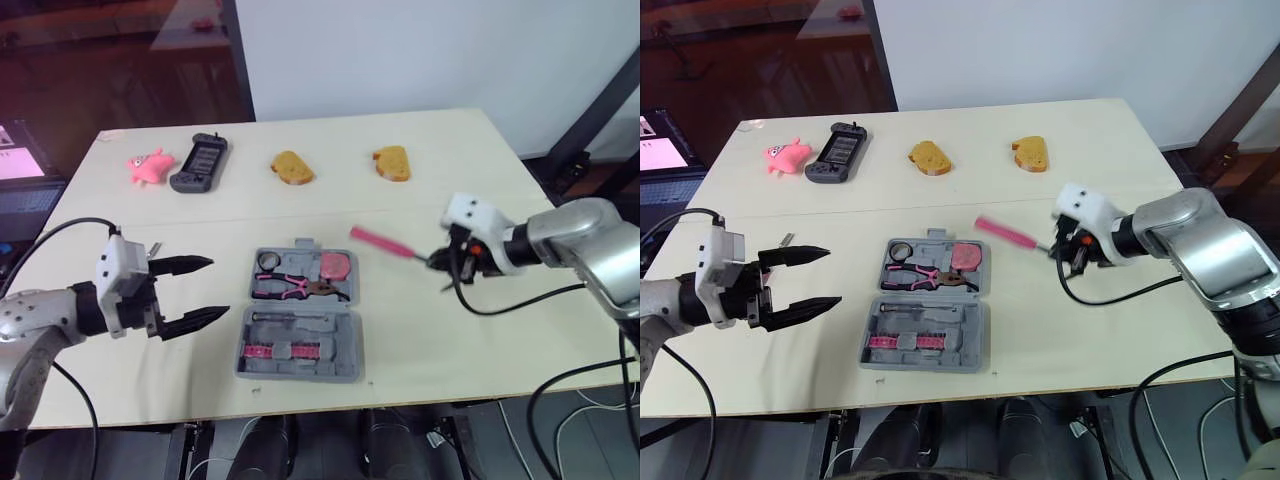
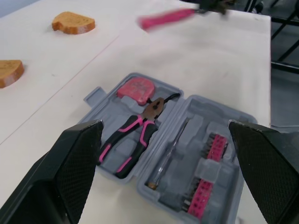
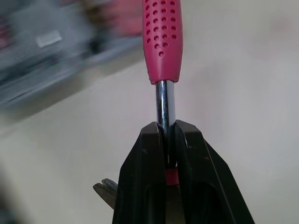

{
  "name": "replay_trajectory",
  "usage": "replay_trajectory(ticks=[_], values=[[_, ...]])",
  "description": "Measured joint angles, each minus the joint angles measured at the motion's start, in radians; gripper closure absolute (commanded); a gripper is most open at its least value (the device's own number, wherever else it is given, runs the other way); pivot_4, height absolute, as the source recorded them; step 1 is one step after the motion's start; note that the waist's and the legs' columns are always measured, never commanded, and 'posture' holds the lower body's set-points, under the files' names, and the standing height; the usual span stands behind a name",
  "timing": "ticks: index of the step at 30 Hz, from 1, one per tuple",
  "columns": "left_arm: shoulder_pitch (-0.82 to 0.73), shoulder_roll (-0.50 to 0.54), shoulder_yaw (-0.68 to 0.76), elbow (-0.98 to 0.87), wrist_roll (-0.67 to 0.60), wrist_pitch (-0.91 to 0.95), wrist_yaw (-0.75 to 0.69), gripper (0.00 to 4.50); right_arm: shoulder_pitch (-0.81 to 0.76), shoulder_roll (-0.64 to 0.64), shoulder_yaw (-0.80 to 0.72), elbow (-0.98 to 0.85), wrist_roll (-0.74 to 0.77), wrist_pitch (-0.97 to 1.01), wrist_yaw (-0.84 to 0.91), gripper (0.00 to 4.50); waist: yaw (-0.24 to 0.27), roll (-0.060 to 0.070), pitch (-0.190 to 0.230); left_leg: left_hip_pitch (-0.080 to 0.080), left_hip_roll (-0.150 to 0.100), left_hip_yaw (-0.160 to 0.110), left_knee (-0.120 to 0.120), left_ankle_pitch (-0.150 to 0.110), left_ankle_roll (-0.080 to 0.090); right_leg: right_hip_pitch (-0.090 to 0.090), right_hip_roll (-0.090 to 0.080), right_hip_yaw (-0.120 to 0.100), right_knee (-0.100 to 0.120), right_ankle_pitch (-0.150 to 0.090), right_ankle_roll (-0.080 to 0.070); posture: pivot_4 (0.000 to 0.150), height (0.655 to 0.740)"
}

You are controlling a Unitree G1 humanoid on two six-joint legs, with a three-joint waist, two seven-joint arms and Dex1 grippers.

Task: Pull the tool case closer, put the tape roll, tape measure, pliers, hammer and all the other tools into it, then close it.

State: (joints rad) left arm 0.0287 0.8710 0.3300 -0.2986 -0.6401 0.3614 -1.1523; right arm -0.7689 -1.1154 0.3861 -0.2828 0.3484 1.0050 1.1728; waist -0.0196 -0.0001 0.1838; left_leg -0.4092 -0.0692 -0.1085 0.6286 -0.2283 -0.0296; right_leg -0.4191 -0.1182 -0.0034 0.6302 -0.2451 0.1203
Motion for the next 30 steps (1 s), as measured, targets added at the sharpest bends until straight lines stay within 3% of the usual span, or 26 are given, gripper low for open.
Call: replay_trajectory(ticks=[4, 7, 11, 19, 30], values=[[0.027, -0.002, 0.005, 0.012, 0.015, -0.022, -0.008, 0.00, -0.218, 0.058, 0.143, -0.028, -0.039, 0.055, 0.097, 4.45, -0.001, 0.000, 0.001, -0.001, 0.000, 0.000, -0.001, 0.000, 0.000, -0.002, 0.000, 0.001, 0.000, 0.000, -0.001, 0.150, 0.7400], [0.062, -0.001, 0.014, 0.020, 0.025, -0.029, -0.014, 0.00, -0.266, 0.102, 0.241, -0.066, -0.096, 0.041, 0.118, 4.45, 0.008, -0.002, 0.001, -0.002, -0.001, -0.001, -0.002, 0.000, 0.000, -0.004, 0.000, 0.000, 0.000, 0.000, 0.001, 0.150, 0.7400], [0.143, 0.005, 0.063, 0.007, 0.027, -0.039, -0.034, 0.00, -0.315, 0.271, 0.384, -0.099, -0.088, 0.225, 0.091, 4.45, 0.000, -0.002, 0.001, -0.005, -0.001, -0.001, -0.002, 0.000, -0.001, -0.009, -0.001, 0.001, 0.001, 0.001, 0.000, 0.150, 0.7400], [0.292, 0.010, 0.151, -0.037, 0.032, -0.049, -0.058, 0.00, -0.414, 0.431, 0.452, -0.081, -0.051, 0.423, -0.007, 4.45, 0.004, -0.002, 0.001, -0.006, -0.001, -0.001, -0.001, 0.000, -0.001, -0.008, -0.001, 0.001, 0.001, 0.001, -0.002, 0.150, 0.7400], [0.408, 0.005, 0.213, -0.040, 0.050, -0.091, -0.088, 0.00, -0.378, 0.624, 0.511, 0.086, -0.026, 0.472, -0.175, 4.45, 0.000, -0.002, 0.000, -0.005, -0.001, -0.001, -0.001, 0.000, -0.001, -0.009, -0.001, 0.001, 0.002, 0.002, -0.002, 0.150, 0.7400]])
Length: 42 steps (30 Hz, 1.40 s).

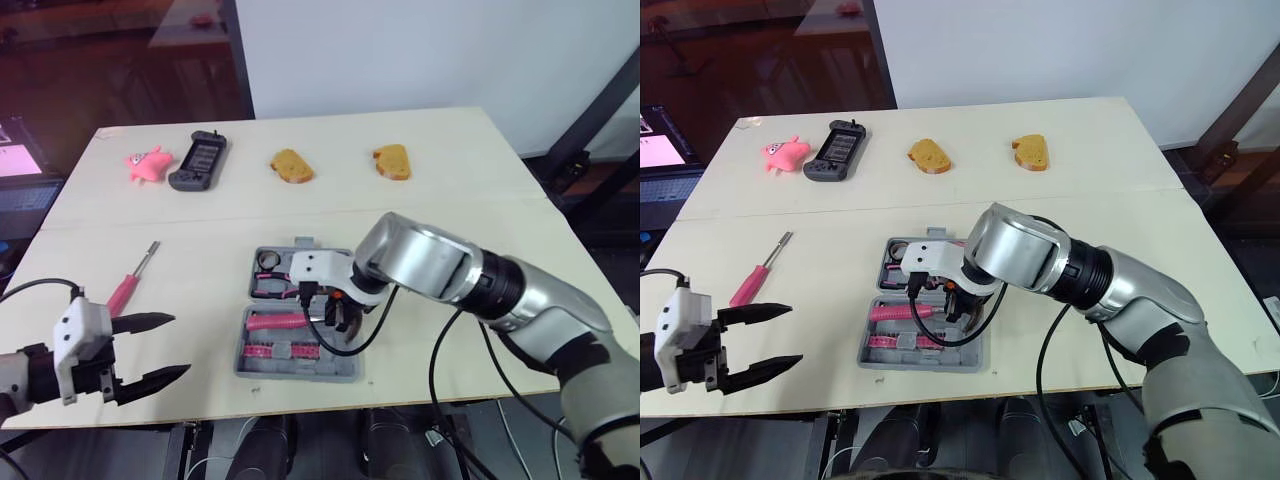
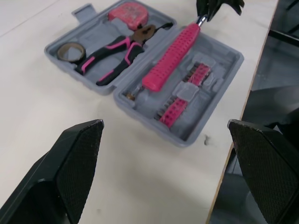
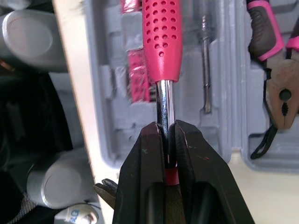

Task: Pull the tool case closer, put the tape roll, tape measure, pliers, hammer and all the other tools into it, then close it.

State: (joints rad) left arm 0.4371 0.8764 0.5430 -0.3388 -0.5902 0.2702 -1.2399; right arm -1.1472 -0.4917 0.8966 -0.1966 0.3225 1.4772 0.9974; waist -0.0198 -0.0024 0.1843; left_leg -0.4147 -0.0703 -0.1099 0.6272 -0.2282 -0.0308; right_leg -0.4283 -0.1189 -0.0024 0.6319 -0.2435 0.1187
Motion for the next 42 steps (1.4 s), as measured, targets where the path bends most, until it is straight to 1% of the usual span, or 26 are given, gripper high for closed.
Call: replay_trajectory(ticks=[3, 10, 31, 39, 42], values=[[0.020, -0.011, 0.008, 0.000, 0.001, -0.004, -0.003, 0.00, 0.023, 0.045, 0.007, 0.027, 0.003, 0.000, -0.050, 4.45, 0.000, 0.000, 0.000, 0.000, 0.000, 0.000, 0.000, 0.000, 0.000, 0.000, 0.000, 0.000, 0.000, 0.000, 0.000, 0.150, 0.7400], [0.024, -0.013, 0.009, 0.000, 0.001, -0.013, -0.005, 0.00, 0.048, 0.072, 0.039, 0.058, 0.006, -0.012, -0.113, 4.45, -0.001, 0.000, 0.000, 0.000, 0.000, 0.000, 0.000, 0.000, 0.000, 0.000, 0.000, 0.000, 0.000, 0.000, 0.000, 0.150, 0.7400], [0.069, -0.032, 0.011, -0.028, 0.001, -0.014, 0.004, 0.00, 0.048, 0.102, 0.101, 0.123, -0.009, -0.111, -0.156, 4.45, -0.005, 0.000, 0.000, 0.001, 0.000, -0.001, -0.001, 0.000, 0.000, 0.000, 0.001, 0.000, 0.000, 0.000, 0.000, 0.150, 0.7400], [0.055, -0.032, 0.011, -0.028, 0.002, -0.014, 0.005, 0.00, 0.050, 0.104, 0.113, 0.126, -0.024, -0.135, -0.155, 4.45, -0.022, 0.000, 0.000, 0.001, 0.000, -0.001, -0.001, 0.000, 0.000, 0.000, 0.001, 0.000, 0.001, 0.000, 0.000, 0.150, 0.7400], [0.055, -0.032, 0.011, -0.028, 0.002, -0.014, 0.005, 0.00, 0.052, 0.106, 0.114, 0.132, -0.026, -0.140, -0.155, 3.17, -0.024, 0.000, 0.000, 0.001, 0.000, -0.001, -0.001, 0.000, 0.000, 0.000, 0.001, -0.001, 0.001, 0.000, 0.000, 0.150, 0.7400]])
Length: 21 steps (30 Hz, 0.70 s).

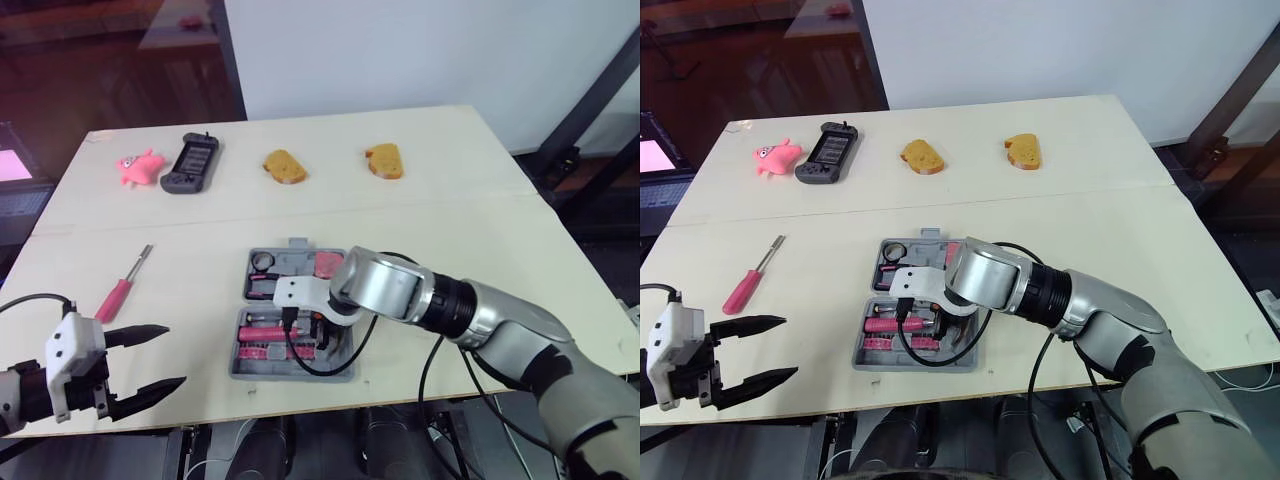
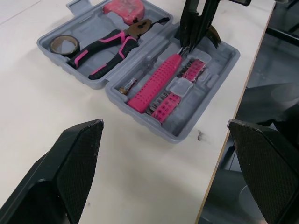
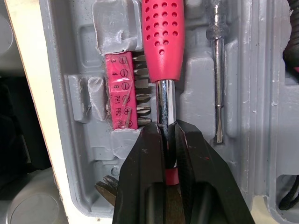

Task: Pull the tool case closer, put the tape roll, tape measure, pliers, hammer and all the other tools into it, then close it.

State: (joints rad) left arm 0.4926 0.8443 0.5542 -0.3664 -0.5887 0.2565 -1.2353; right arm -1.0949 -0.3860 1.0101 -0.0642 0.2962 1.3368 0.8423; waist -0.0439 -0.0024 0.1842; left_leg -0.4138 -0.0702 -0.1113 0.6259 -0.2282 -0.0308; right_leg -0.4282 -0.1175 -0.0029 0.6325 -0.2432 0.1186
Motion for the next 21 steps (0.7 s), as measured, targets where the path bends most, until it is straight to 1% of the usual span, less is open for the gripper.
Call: replay_trajectory(ticks=[3, 7, 12, 14, 16, 19, 21], values=[[-0.001, 0.000, 0.000, 0.001, 0.000, 0.000, 0.000, 0.00, 0.000, -0.002, -0.002, 0.000, 0.000, 0.004, 0.000, 1.70, 0.000, 0.000, 0.000, 0.000, 0.000, 0.000, 0.000, 0.000, 0.000, 0.000, 0.000, 0.000, 0.000, 0.000, 0.000, 0.150, 0.7400], [-0.021, 0.001, -0.003, 0.006, 0.000, 0.001, -0.001, 0.00, -0.017, -0.011, -0.052, -0.034, 0.017, 0.040, 0.009, 1.70, 0.002, 0.000, 0.000, 0.000, 0.000, 0.000, 0.000, 0.000, 0.000, 0.000, 0.000, 0.000, 0.000, 0.000, 0.000, 0.150, 0.7400], [-0.053, 0.007, -0.024, 0.013, 0.000, 0.010, -0.002, 0.00, -0.028, -0.027, -0.231, -0.115, 0.065, 0.059, 0.012, 1.70, 0.002, 0.000, 0.000, 0.000, 0.000, 0.000, 0.000, 0.000, 0.000, 0.001, 0.000, 0.000, 0.000, 0.000, 0.000, 0.150, 0.7400], [-0.072, 0.009, -0.036, 0.016, 0.000, 0.018, -0.002, 0.00, 0.044, -0.020, -0.358, -0.162, 0.083, -0.013, -0.003, 1.70, 0.005, -0.001, -0.001, 0.000, 0.000, -0.001, 0.000, 0.000, 0.000, 0.001, 0.000, -0.001, 0.000, 0.000, 0.000, 0.150, 0.7400], [-0.098, 0.012, -0.054, 0.026, 0.000, 0.021, -0.002, 0.00, 0.150, -0.040, -0.471, -0.240, 0.084, -0.106, -0.027, 1.70, 0.011, -0.001, -0.001, 0.000, -0.001, -0.001, 0.001, 0.000, 0.000, 0.002, -0.001, -0.001, 0.000, 0.000, 0.000, 0.150, 0.7400], [-0.119, 0.016, -0.073, 0.039, -0.001, 0.028, -0.005, 0.00, 0.253, -0.095, -0.552, -0.293, 0.125, -0.150, 0.001, 1.70, 0.012, -0.001, -0.001, 0.000, 0.000, 0.000, 0.002, 0.000, 0.000, 0.003, -0.001, 0.000, 0.000, 0.000, 0.000, 0.150, 0.7400], [-0.134, 0.017, -0.079, 0.042, -0.005, 0.042, -0.007, 0.00, 0.297, -0.124, -0.566, -0.323, 0.138, -0.189, 0.020, 1.70, 0.010, -0.001, -0.001, 0.000, 0.000, 0.000, 0.002, 0.000, 0.000, 0.003, -0.001, 0.000, 0.000, 0.000, 0.000, 0.150, 0.7400]])
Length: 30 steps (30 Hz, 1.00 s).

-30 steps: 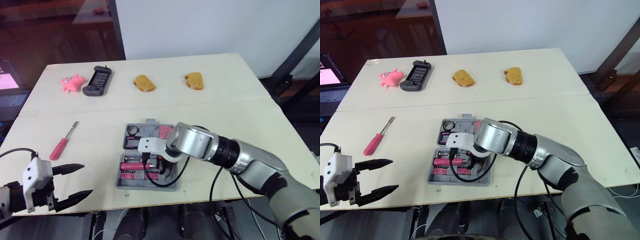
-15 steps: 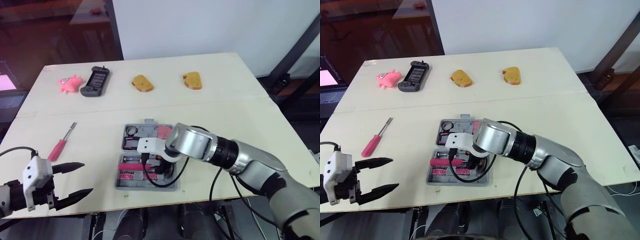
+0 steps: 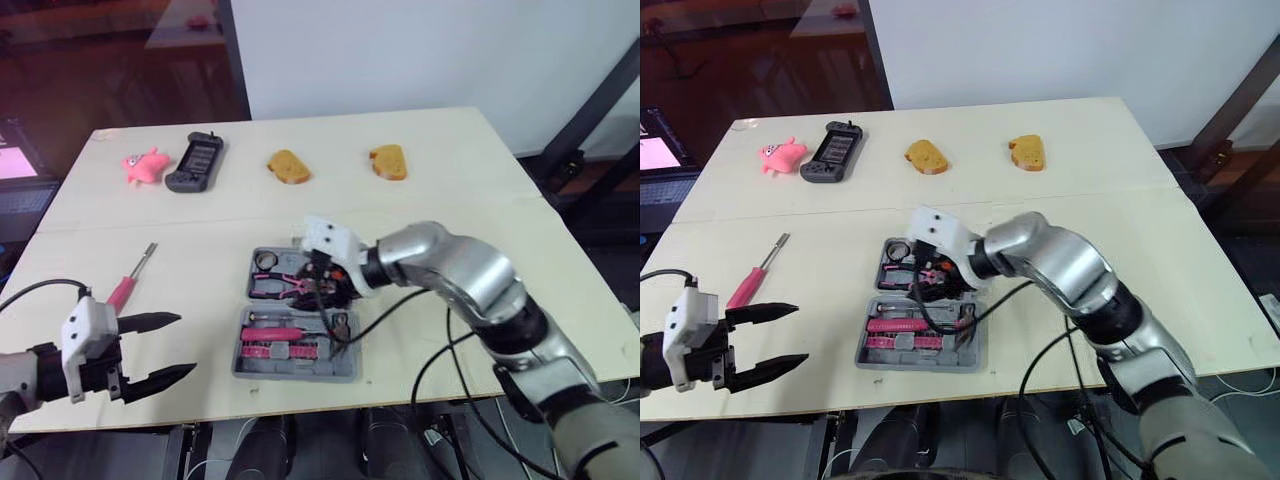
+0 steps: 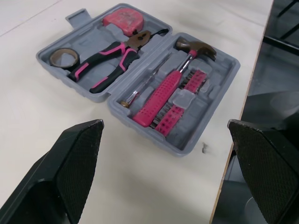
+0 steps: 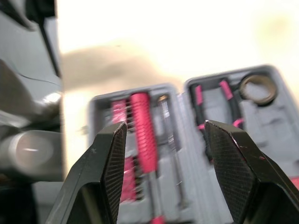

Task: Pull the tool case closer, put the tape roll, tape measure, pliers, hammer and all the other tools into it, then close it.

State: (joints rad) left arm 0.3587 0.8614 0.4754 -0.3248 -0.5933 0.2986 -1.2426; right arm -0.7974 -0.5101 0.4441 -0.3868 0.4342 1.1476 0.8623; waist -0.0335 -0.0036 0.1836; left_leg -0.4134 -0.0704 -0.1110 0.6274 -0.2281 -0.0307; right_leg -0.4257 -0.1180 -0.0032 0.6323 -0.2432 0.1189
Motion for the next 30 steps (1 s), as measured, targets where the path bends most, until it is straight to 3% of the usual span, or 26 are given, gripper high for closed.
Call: replay_trajectory(ticks=[3, 4, 6, 9, 10, 18, 30], values=[[-0.021, 0.003, -0.016, -0.003, -0.014, 0.021, -0.007, 0.00, 0.122, -0.019, -0.008, -0.061, -0.038, -0.182, -0.006, 1.70, -0.003, 0.000, 0.000, 0.001, 0.000, 0.000, -0.001, 0.000, 0.000, 0.000, 0.000, 0.000, 0.000, 0.000, 0.000, 0.150, 0.7400], [-0.023, 0.003, -0.021, -0.003, -0.019, 0.025, -0.011, 0.00, 0.155, -0.017, -0.006, -0.067, -0.048, -0.234, -0.011, 1.94, -0.006, 0.000, 0.000, 0.001, 0.000, 0.001, -0.001, 0.000, 0.000, 0.000, 0.000, 0.000, 0.000, 0.000, 0.000, 0.150, 0.7400], [-0.027, 0.003, -0.023, -0.003, -0.022, 0.028, -0.017, 0.00, 0.189, -0.018, -0.001, -0.067, -0.067, -0.306, -0.009, 2.56, -0.009, 0.000, 0.000, 0.001, 0.000, 0.001, -0.001, 0.000, 0.000, 0.000, 0.000, 0.000, 0.000, 0.000, 0.000, 0.150, 0.7400], [-0.038, 0.008, -0.024, -0.004, -0.026, 0.033, -0.020, 0.00, 0.217, -0.019, 0.024, -0.044, -0.091, -0.370, 0.010, 4.14, -0.007, 0.000, 0.000, 0.002, 0.001, 0.000, -0.001, 0.000, 0.000, 0.002, 0.000, 0.000, 0.000, 0.000, 0.000, 0.150, 0.7400], [-0.039, 0.010, -0.024, -0.004, -0.026, 0.037, -0.021, 0.00, 0.236, -0.020, 0.036, -0.032, -0.106, -0.402, 0.015, 4.43, -0.006, -0.001, 0.000, 0.002, 0.001, 0.000, 0.000, 0.000, 0.000, 0.002, 0.000, 0.000, 0.000, 0.000, 0.000, 0.150, 0.7400], [-0.017, 0.012, -0.024, -0.022, -0.026, 0.041, -0.024, 0.00, 0.240, -0.029, 0.144, 0.169, -0.255, -0.614, 0.113, 4.43, -0.005, -0.001, 0.000, 0.003, 0.001, 0.000, 0.000, 0.000, 0.000, 0.003, 0.000, 0.000, 0.000, 0.000, 0.000, 0.150, 0.7400], [0.012, 0.012, -0.022, -0.055, -0.027, 0.037, -0.028, 0.00, 0.181, 0.119, 0.203, 0.376, -0.348, -0.631, 0.148, 4.43, -0.005, -0.001, 0.000, 0.003, 0.000, 0.000, 0.000, 0.000, 0.000, 0.003, 0.000, 0.000, 0.000, 0.000, 0.000, 0.150, 0.7400]])
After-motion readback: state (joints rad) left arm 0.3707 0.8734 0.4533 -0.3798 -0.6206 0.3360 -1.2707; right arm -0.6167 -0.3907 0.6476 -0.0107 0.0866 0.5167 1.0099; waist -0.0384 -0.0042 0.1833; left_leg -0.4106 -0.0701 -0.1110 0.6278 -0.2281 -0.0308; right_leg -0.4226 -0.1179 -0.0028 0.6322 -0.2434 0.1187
